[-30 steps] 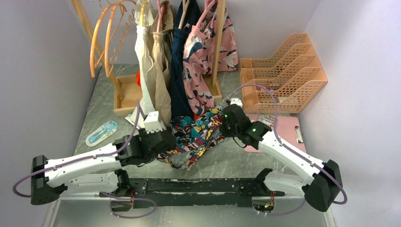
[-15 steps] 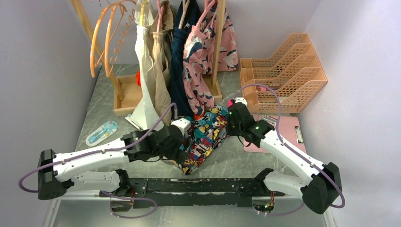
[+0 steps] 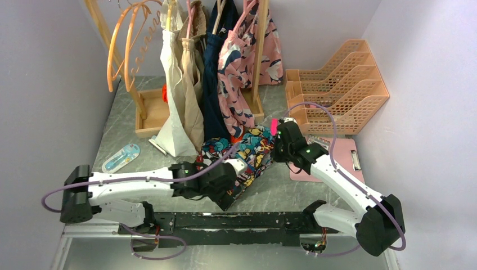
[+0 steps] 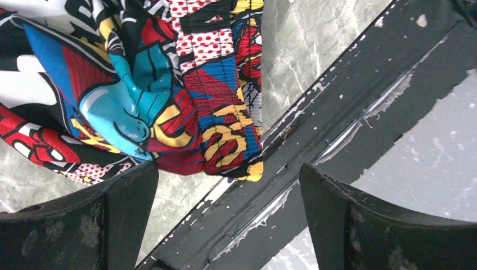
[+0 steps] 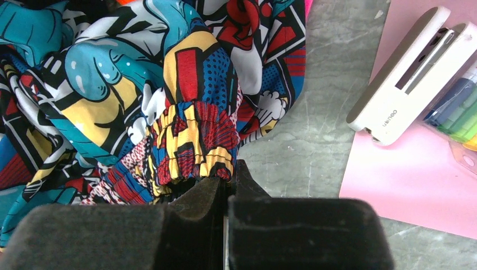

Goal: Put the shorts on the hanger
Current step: Adjust the shorts at the center of the board.

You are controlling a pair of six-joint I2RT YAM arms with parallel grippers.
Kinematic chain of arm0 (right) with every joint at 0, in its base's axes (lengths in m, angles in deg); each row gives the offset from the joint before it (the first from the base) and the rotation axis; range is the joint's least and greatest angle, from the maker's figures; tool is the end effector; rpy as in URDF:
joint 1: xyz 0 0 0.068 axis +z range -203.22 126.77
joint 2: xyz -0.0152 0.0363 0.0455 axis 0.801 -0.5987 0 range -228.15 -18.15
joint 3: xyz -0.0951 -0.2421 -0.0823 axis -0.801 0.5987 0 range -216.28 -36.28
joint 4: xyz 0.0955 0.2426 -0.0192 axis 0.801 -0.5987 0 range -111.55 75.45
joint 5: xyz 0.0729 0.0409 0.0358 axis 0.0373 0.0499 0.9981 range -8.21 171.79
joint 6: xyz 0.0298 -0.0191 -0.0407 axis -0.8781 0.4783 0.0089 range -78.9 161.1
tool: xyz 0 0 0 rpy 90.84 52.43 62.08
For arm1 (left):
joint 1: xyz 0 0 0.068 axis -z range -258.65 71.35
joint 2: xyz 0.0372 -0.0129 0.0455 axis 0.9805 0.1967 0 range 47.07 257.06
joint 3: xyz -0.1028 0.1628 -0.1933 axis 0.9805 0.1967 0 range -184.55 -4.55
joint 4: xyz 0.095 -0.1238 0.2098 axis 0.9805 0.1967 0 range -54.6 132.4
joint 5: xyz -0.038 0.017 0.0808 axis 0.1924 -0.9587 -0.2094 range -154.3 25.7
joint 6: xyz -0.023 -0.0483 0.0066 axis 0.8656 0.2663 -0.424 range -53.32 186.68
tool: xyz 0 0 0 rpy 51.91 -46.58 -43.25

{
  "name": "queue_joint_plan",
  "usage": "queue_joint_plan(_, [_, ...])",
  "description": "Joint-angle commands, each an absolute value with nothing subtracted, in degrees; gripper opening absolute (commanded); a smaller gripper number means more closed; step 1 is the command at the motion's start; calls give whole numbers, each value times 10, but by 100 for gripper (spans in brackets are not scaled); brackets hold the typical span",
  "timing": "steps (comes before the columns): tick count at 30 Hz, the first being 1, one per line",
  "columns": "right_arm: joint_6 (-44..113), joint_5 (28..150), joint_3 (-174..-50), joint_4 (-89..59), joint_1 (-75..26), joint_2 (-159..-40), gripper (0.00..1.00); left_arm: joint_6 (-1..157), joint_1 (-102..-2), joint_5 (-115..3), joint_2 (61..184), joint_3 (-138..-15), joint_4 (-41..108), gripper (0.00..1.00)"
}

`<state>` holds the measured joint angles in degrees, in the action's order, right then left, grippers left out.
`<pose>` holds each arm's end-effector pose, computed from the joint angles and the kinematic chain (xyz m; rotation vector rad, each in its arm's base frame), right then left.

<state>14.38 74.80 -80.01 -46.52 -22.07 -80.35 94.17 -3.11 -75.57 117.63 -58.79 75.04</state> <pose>0.1887 0.1090 0.2420 -0.0412 2.4647 0.2971 0.0679 -0.2356 0.2610 0.9813 2.3923 -0.4604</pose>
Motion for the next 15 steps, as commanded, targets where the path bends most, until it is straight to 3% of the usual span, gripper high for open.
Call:
queue_joint_plan(1, [150,763,-798,-449,-228,-802,0,934,2,-830,1218,-624,766,99])
queue_joint_plan(15, [140,800,-805,-469,-230,-774,0,969,20,-982,1327,-623,809,98])
